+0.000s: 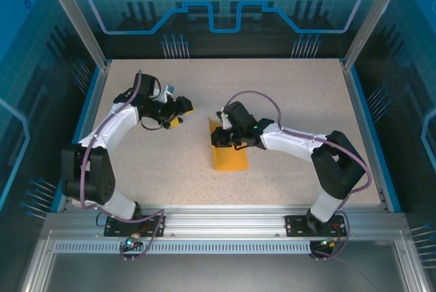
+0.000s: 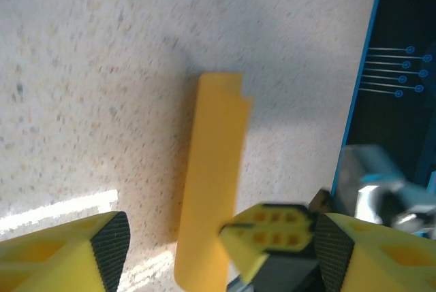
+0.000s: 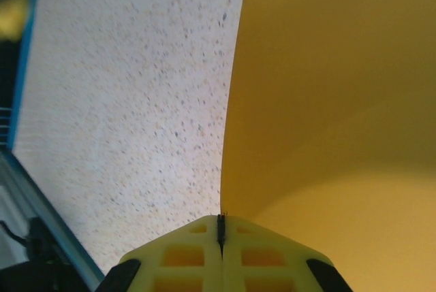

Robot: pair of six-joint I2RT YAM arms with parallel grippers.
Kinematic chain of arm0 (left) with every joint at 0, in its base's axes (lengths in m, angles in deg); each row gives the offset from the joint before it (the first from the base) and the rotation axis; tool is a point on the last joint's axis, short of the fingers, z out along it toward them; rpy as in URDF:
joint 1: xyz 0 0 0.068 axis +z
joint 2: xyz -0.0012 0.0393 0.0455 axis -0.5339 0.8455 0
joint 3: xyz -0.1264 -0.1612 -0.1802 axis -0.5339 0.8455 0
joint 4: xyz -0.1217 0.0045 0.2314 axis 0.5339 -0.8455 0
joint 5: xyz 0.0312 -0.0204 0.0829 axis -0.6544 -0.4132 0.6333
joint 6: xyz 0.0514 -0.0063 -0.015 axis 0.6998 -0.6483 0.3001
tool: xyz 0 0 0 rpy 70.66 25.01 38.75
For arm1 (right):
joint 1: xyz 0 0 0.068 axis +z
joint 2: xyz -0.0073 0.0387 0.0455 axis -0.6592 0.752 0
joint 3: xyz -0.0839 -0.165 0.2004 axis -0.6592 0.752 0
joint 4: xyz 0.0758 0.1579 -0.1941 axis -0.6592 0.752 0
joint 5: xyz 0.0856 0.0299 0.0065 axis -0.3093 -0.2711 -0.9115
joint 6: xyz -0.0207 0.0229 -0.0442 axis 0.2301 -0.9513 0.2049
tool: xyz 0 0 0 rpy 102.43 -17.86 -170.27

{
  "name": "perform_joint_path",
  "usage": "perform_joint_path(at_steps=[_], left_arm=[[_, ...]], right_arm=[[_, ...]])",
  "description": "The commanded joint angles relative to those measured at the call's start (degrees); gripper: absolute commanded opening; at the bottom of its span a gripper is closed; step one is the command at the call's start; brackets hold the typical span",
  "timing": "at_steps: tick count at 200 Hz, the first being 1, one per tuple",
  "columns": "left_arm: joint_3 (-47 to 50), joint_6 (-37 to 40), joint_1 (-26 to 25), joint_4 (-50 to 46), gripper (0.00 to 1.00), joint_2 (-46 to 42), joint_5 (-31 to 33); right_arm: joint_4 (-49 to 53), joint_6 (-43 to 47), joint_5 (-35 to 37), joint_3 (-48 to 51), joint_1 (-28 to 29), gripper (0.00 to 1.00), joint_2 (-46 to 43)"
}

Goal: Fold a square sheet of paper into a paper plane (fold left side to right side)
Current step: First fold in half a square sheet of paper at the center of the table.

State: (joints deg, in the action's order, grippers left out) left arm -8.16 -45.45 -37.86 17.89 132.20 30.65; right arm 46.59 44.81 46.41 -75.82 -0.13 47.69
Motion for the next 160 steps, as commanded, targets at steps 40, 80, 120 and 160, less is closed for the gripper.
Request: perform_joint_path(at_steps=[40, 80, 120, 160], left_arm=[[4.7, -4.0, -6.7, 7.1, 0.74, 6.2, -1.8], [0.1, -4.5, -12.4, 6.0, 0.73, 12.3, 0.8], [-3.3, -6.1, -16.2, 6.2, 0.74, 17.1, 1.9], [-5.6, -6.4, -18.5, 3.8, 0.74, 19.8, 4.6]], right_arm=[[-10.1, -3.5, -10.8, 6.8, -7.8, 0.00, -3.1], [-9.0, -3.4, -9.8, 12.8, -10.4, 0.00, -6.1], [-8.2, -3.5, -7.0, 17.3, -11.9, 0.00, -8.2], [-9.0, -3.6, -6.1, 18.5, -12.5, 0.00, -8.2]])
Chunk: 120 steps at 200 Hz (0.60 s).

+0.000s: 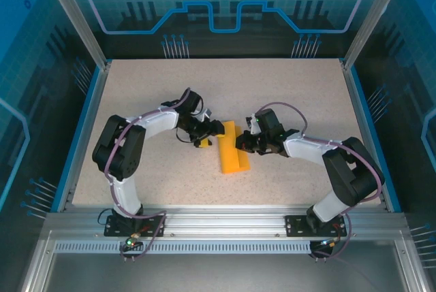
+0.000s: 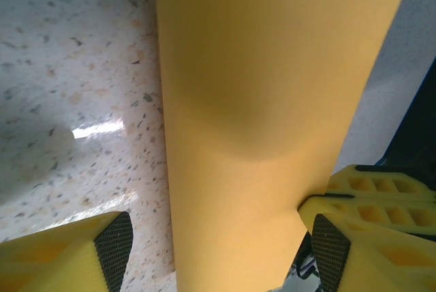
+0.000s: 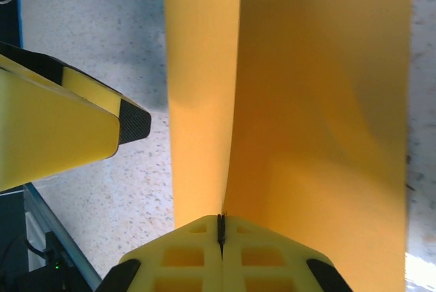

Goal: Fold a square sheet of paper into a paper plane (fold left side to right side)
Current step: First fold in half a square sheet of paper at the center of the table.

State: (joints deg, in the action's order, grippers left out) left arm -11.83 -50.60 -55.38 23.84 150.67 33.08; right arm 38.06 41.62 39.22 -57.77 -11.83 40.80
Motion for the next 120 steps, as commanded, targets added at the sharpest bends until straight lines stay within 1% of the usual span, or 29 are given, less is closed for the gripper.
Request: perform_joint_path(at_steps=[1, 28, 41, 85, 120], left_arm=[[-1.9, -1.3, -1.0, -2.2, 0.74, 1.4, 2.2], [-1.9, -1.7, -1.9, -2.4, 0.73, 2.1, 2.8], [-2.0, -2.0, -2.4, -2.2, 0.70, 2.7, 2.9], [-3.2, -2.4, -3.7, -1.9, 0.65, 5.1, 3.1], [-4.3, -2.5, -4.4, -1.9, 0.60, 7.1, 4.0]], right_arm=[[-0.4, -0.4, 1.1, 0.5, -0.8, 0.00, -1.3], [-0.1, 0.1, 2.1, 0.5, -1.3, 0.00, -0.7], [-0.5, 0.1, 2.3, 0.5, -1.6, 0.00, -0.4], [-0.4, 0.5, 2.2, -1.6, -1.8, 0.00, 1.9], [0.8, 0.4, 3.8, -1.2, -1.9, 0.04, 1.8]])
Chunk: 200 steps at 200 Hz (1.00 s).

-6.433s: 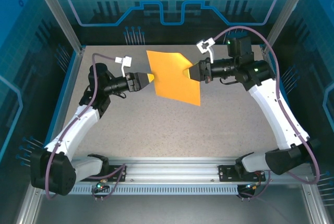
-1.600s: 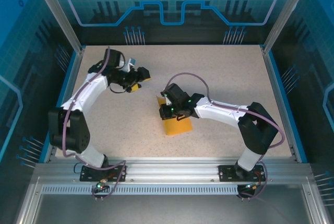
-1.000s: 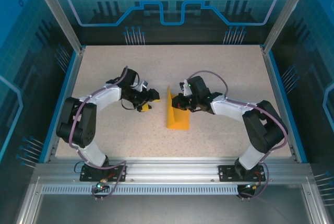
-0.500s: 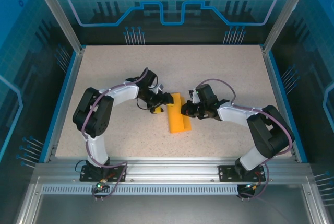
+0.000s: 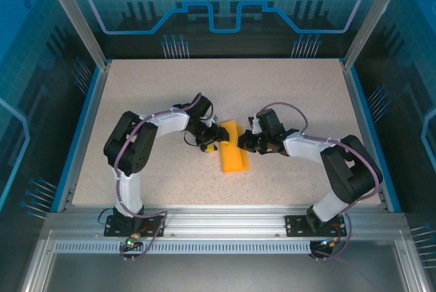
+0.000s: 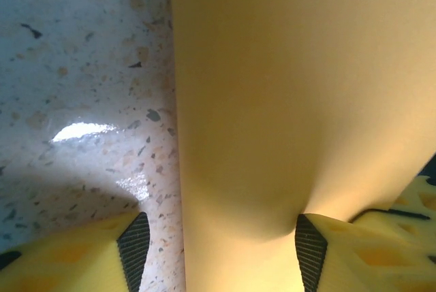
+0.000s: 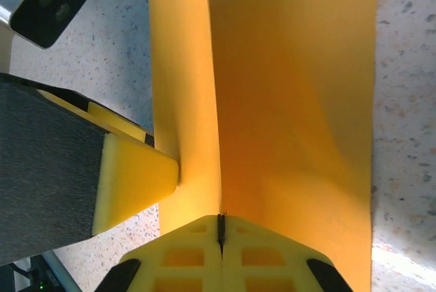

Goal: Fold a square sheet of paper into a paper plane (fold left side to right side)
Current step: First fold in half a square sheet of paper at the center of the table.

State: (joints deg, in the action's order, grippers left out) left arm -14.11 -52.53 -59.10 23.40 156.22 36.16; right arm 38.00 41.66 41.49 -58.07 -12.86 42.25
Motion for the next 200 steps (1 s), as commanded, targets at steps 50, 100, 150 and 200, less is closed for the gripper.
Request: perform_joint_path(at_steps=[50, 100, 150, 200], left_arm=[[-3.4, -0.5, -1.4, -2.1, 0.56, 4.0, 2.6], [-6.0, 0.3, -2.7, -4.0, 0.55, 6.6, 3.6], [-8.6, 0.2, -4.2, -6.4, 0.57, 8.9, 4.9], [-12.0, 0.2, -6.1, -9.2, 0.61, 11.7, 6.3]], right_arm=[[2.8, 1.8, 3.7, -0.7, -1.1, 0.24, -0.5], [11.3, 6.7, 11.9, -1.3, -2.5, 0.48, -6.4], [16.9, 8.1, 19.3, 1.9, -5.6, 0.58, -15.4], [19.7, 8.9, 20.7, 4.1, -8.0, 0.60, -21.6]])
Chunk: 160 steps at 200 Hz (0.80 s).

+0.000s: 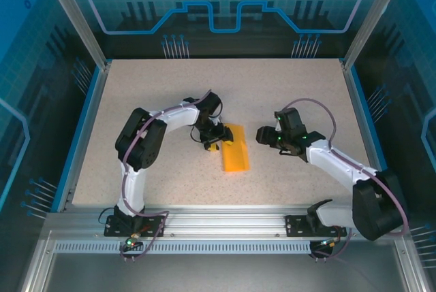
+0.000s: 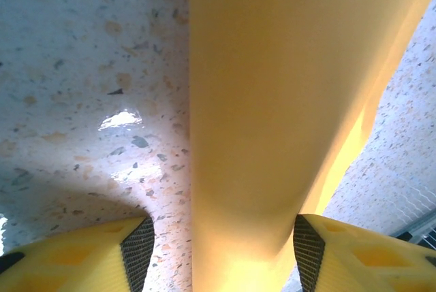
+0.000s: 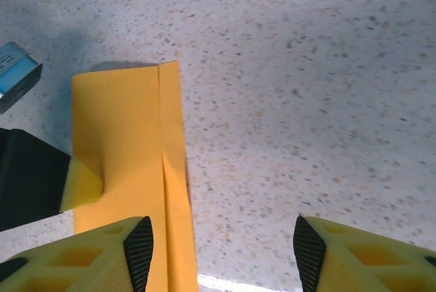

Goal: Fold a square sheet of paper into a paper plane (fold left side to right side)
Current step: First fold in half a square sheet of paper at the center of the table.

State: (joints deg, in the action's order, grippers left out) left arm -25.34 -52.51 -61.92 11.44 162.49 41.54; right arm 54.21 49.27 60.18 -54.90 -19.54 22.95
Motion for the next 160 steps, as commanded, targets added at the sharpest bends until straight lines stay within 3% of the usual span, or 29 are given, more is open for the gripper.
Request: perform_joint_path(at_steps=[1, 160], left_arm=[[-0.8, 0.2, -3.2, 2.8, 0.61, 5.4, 0.9], [-7.5, -3.0, -6.1, 1.8, 0.70, 12.4, 0.1]], right_arm=[[3.5, 1.3, 2.0, 1.0, -1.4, 0.60, -2.4], [6.5, 2.9, 1.3, 1.3, -1.4, 0.60, -5.0]])
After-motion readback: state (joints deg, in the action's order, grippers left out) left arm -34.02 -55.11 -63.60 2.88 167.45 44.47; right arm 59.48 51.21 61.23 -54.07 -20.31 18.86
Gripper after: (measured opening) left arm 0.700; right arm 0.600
